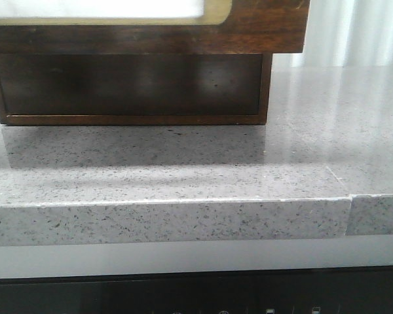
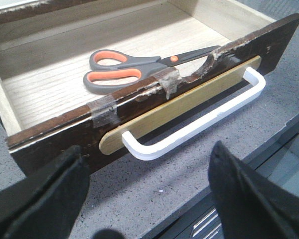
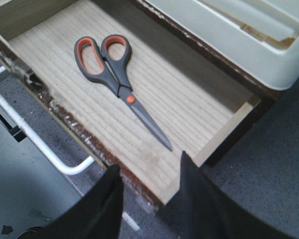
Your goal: Put scissors in drawer with both arms
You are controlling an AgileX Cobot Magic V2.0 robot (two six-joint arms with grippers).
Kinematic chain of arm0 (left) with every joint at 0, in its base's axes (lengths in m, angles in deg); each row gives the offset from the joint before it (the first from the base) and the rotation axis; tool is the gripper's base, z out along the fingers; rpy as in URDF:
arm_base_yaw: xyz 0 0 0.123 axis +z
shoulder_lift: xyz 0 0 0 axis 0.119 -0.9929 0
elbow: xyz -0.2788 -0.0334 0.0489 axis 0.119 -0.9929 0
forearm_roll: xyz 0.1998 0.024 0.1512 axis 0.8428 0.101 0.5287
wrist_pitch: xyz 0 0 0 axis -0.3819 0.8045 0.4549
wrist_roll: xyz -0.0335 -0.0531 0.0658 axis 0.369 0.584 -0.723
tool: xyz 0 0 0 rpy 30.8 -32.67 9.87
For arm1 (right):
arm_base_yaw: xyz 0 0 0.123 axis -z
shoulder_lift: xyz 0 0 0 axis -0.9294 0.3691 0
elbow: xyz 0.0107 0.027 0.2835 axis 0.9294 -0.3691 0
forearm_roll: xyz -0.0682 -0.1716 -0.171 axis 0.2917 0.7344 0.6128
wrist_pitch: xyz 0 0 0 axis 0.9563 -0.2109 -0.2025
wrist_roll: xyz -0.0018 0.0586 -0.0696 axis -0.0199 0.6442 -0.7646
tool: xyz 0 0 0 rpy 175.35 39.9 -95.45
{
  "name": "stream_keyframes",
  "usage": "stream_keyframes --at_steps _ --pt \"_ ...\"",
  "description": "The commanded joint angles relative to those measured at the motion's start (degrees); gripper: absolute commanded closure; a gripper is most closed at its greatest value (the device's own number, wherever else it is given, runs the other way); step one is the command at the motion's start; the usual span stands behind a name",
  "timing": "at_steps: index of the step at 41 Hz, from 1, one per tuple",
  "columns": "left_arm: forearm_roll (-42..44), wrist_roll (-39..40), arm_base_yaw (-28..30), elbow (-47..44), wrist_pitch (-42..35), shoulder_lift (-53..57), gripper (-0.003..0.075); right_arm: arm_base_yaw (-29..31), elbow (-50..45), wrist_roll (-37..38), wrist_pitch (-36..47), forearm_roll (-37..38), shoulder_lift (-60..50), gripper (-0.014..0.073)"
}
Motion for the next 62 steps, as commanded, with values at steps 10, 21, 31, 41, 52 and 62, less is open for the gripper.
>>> stream_keyframes --at_steps 10,21,31,41,52,62 --pt "-0.72 0.35 -0.42 1.61 -4.14 -0.12 0.023 0.36 -14.6 0.44 4.81 -1.17 -16.91 0.0282" --pt "-0.72 0.35 -0.42 1.61 -4.14 -0.12 0.023 0.36 -25.1 2.12 5.01 -1.17 -28.72 0.0282" --pt "-0.72 0.35 -0.42 1.61 -4.14 -0.12 0.023 0.36 -30.25 3.0 5.67 -0.84 -34.16 0.0282" --pt "-0.81 0.35 -0.42 1.61 -4.14 -0.12 0.0456 0.36 -30.31 3.0 5.72 -0.81 -34.28 0.0407" --pt "-0.81 0.35 -0.42 1.61 -4.14 -0.12 0.0719 0.36 -30.31 3.0 5.66 -0.81 -34.28 0.0715" --pt "-0.81 0.35 -0.42 1.61 -4.14 -0.12 0.0741 0.36 -30.31 3.0 5.58 -0.81 -34.28 0.071"
